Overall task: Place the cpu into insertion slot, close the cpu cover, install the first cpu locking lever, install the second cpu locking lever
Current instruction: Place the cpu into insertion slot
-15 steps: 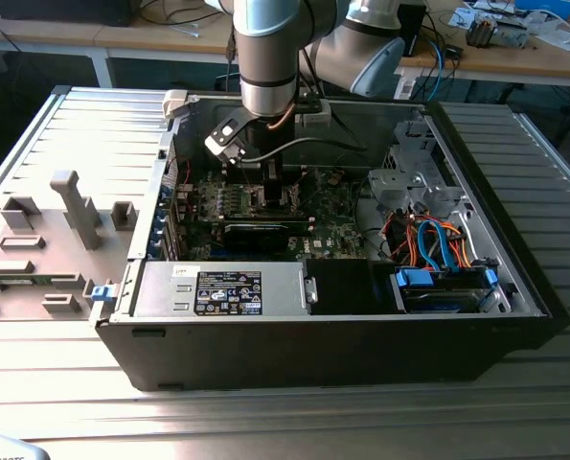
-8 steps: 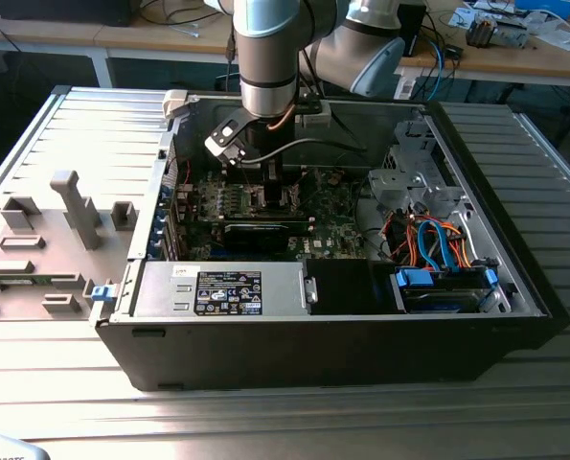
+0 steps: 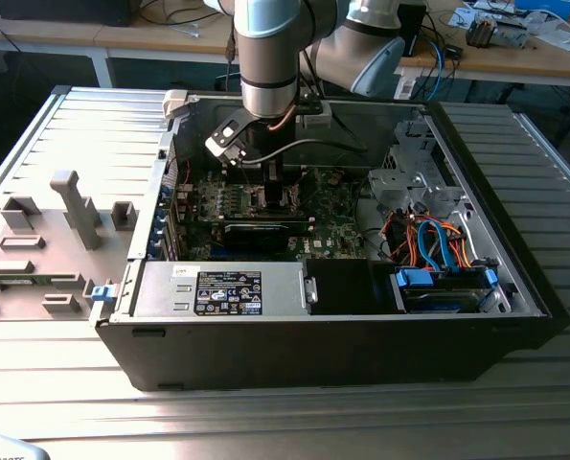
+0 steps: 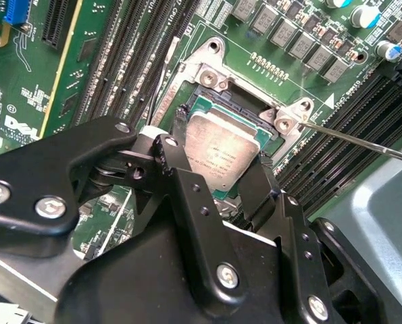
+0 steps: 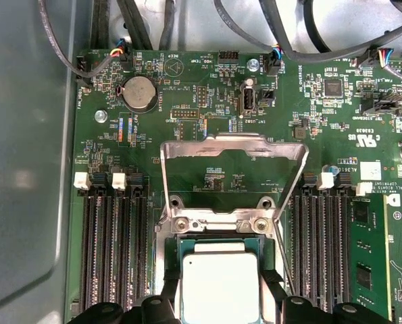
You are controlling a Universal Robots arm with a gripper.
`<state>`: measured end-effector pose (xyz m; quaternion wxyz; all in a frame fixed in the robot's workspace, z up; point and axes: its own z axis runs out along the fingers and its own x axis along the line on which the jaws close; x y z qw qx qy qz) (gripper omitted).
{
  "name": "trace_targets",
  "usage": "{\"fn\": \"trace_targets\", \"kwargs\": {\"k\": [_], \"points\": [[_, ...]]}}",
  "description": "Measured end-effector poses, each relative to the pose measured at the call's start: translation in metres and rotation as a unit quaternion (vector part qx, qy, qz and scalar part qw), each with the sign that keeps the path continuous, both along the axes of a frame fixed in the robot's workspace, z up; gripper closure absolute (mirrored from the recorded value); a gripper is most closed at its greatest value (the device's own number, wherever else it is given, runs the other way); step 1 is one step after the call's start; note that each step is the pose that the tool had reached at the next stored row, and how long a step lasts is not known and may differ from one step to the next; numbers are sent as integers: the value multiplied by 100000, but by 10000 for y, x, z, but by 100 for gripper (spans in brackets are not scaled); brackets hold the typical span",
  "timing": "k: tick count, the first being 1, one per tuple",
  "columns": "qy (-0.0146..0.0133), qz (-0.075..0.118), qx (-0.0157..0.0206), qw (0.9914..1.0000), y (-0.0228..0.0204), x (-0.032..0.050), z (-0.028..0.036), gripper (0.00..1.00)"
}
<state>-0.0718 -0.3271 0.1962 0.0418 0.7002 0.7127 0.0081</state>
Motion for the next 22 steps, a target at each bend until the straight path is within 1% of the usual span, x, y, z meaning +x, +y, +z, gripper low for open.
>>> {"fn": "trace_targets", "kwargs": {"k": [3, 11, 12, 13, 14, 18, 20, 22], "points": [[-4, 1, 29, 100000, 0, 0, -16, 45], [-8, 1, 41, 100000, 0, 0, -21, 45], [-38, 5, 38, 100000, 0, 1, -23, 44], [-53, 4, 98, 100000, 2, 2, -27, 44], [-41, 3, 86, 100000, 2, 1, -26, 38], [-12, 4, 43, 100000, 1, 1, -25, 38], [-89, 3, 72, 100000, 1, -11, -13, 38], [-100, 8, 54, 100000, 1, -15, -2, 38]]}}
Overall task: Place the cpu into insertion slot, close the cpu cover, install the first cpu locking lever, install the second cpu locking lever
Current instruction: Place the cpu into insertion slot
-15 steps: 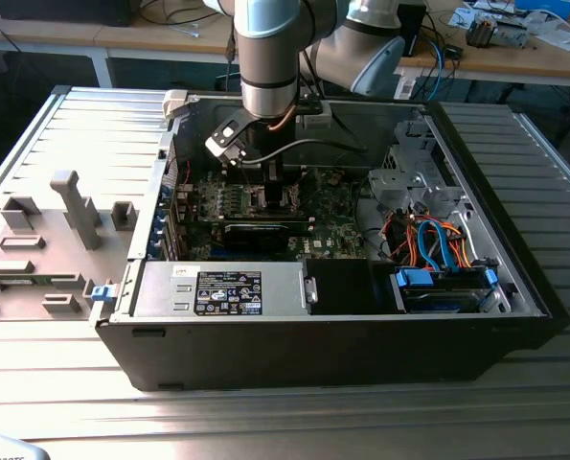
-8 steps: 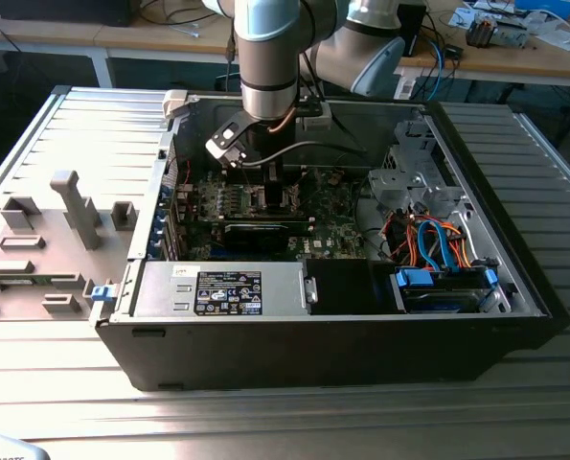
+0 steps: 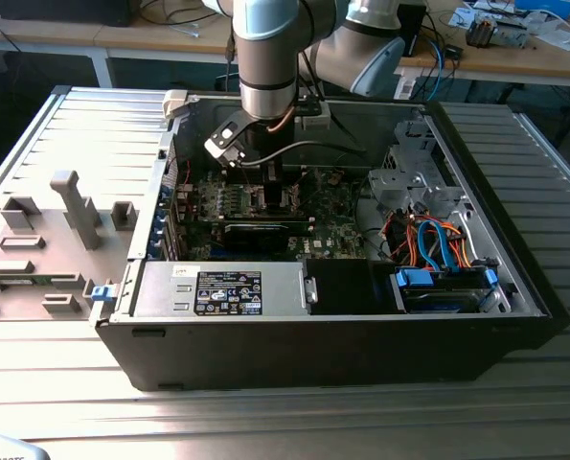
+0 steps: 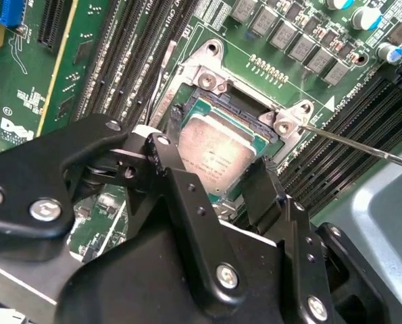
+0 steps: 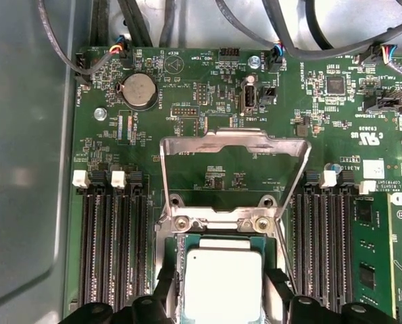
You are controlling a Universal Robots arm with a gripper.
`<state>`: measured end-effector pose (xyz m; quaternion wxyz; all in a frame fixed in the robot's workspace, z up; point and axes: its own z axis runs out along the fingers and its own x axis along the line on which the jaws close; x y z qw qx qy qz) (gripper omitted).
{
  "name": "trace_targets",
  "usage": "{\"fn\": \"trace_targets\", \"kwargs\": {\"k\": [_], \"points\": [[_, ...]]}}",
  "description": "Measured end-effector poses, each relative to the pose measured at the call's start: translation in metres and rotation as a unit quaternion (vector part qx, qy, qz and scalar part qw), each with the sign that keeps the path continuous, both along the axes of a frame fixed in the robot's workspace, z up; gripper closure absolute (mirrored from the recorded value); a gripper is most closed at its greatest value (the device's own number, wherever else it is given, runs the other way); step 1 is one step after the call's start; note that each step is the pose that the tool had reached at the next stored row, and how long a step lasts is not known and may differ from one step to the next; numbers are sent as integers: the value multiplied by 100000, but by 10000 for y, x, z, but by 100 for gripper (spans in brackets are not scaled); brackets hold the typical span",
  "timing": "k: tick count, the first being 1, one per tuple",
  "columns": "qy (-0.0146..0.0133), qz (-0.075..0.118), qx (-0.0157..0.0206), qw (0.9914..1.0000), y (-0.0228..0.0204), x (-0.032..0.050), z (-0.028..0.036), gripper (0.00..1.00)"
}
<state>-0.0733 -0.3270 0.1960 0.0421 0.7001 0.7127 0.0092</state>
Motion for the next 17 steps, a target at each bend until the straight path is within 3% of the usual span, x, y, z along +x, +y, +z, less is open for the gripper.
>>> {"fn": "trace_targets", "kwargs": {"k": [5, 7, 17], "points": [[-1, -7, 7, 100000, 0, -1, 6, 38], [-4, -11, 18, 100000, 1, 0, 6, 44], [-1, -5, 21, 100000, 0, 0, 6, 44]]}}
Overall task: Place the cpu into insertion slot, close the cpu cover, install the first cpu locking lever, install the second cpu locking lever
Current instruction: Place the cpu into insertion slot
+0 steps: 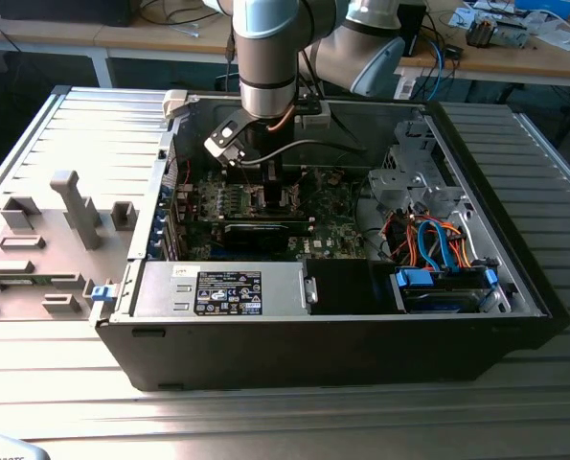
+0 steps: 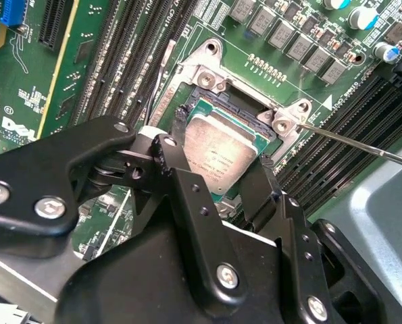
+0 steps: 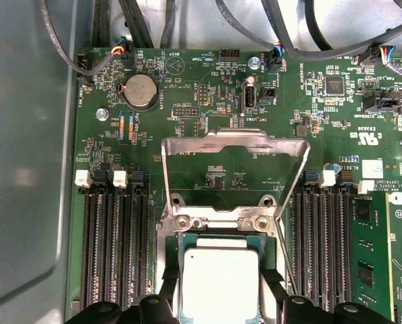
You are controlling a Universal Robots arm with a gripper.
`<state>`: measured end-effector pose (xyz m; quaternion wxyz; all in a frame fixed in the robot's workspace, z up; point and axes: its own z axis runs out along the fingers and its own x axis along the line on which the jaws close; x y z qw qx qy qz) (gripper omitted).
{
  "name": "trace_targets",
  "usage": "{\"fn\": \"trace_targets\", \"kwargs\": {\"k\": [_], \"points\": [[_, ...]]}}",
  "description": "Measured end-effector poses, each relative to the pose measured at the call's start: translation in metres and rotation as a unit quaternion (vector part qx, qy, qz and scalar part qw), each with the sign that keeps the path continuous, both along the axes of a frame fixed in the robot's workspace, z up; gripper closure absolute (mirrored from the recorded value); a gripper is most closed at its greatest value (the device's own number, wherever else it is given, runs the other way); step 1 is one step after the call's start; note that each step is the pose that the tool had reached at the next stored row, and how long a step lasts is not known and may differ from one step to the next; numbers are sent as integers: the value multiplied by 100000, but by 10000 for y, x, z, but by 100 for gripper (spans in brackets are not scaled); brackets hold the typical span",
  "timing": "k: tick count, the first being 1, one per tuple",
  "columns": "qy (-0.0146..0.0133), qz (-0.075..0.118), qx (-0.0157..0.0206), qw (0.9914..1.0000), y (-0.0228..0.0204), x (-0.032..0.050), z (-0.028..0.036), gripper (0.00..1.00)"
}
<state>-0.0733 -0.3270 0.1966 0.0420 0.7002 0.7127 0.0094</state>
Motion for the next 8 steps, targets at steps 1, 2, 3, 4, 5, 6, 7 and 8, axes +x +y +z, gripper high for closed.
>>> {"fn": "trace_targets", "kwargs": {"k": [1, 2, 3, 4, 5, 6, 7, 8], "points": [[-3, -3, 2, 100000, 0, 0, 2, 44], [-5, 20, 1, 100000, 0, 0, 7, 44], [8, 70, -39, 100000, -2, -1, 18, 44], [4, 135, -7, 100000, -1, -2, 30, 44], [-13, 296, 13, 100000, 1, -3, 32, 44], [-4, 642, 5, 99998, 0, -3, 32, 44], [-3, 1116, 0, 99994, 0, -4, 33, 44], [1, 1326, -3, 99991, 0, -4, 33, 44]]}}
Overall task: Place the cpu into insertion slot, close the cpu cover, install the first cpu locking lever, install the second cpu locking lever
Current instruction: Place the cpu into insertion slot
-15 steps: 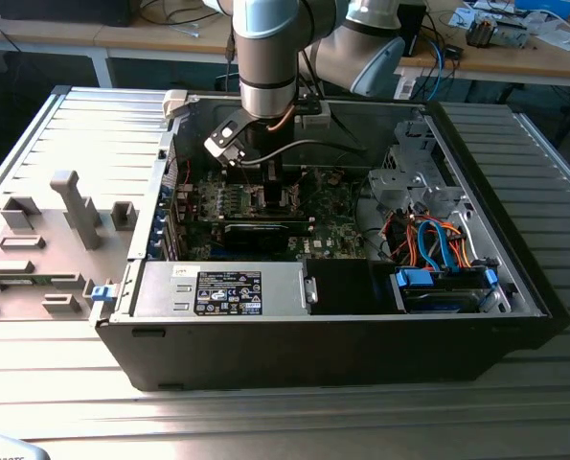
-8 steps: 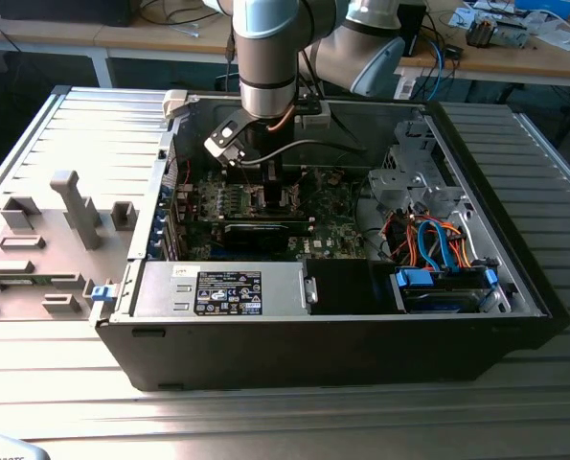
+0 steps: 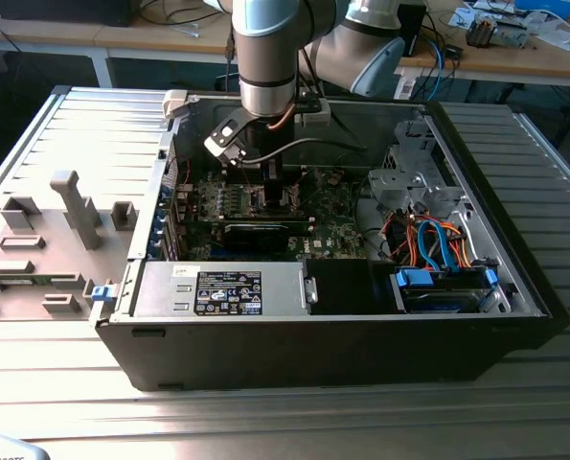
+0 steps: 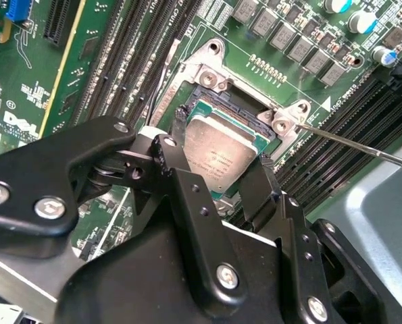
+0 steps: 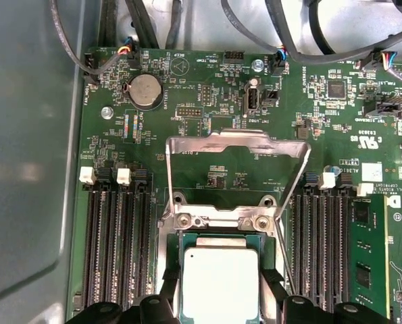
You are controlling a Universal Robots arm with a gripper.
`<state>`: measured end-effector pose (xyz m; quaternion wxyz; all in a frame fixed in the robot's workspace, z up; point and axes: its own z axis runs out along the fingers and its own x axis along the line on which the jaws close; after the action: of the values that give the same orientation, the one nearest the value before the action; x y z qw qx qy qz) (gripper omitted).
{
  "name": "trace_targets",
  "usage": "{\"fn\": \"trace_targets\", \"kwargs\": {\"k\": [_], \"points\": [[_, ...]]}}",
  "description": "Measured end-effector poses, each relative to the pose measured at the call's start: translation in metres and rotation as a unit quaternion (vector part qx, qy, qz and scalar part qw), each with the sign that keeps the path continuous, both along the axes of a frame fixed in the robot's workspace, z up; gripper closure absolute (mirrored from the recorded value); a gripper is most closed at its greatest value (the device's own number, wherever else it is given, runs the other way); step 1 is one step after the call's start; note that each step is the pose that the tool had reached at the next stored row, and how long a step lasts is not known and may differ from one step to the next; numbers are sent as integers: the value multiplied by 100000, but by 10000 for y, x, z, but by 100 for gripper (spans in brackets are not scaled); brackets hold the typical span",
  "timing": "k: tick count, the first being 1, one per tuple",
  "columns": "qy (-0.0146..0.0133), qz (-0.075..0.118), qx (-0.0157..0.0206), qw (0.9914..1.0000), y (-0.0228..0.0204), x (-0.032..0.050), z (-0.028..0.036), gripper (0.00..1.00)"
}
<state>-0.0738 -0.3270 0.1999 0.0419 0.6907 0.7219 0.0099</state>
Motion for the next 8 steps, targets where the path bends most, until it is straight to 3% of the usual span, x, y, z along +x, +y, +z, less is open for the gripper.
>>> {"fn": "trace_targets", "kwargs": {"k": [8], "points": [[-1, 11, 2, 100000, -14, -24, -4, 44]]}}
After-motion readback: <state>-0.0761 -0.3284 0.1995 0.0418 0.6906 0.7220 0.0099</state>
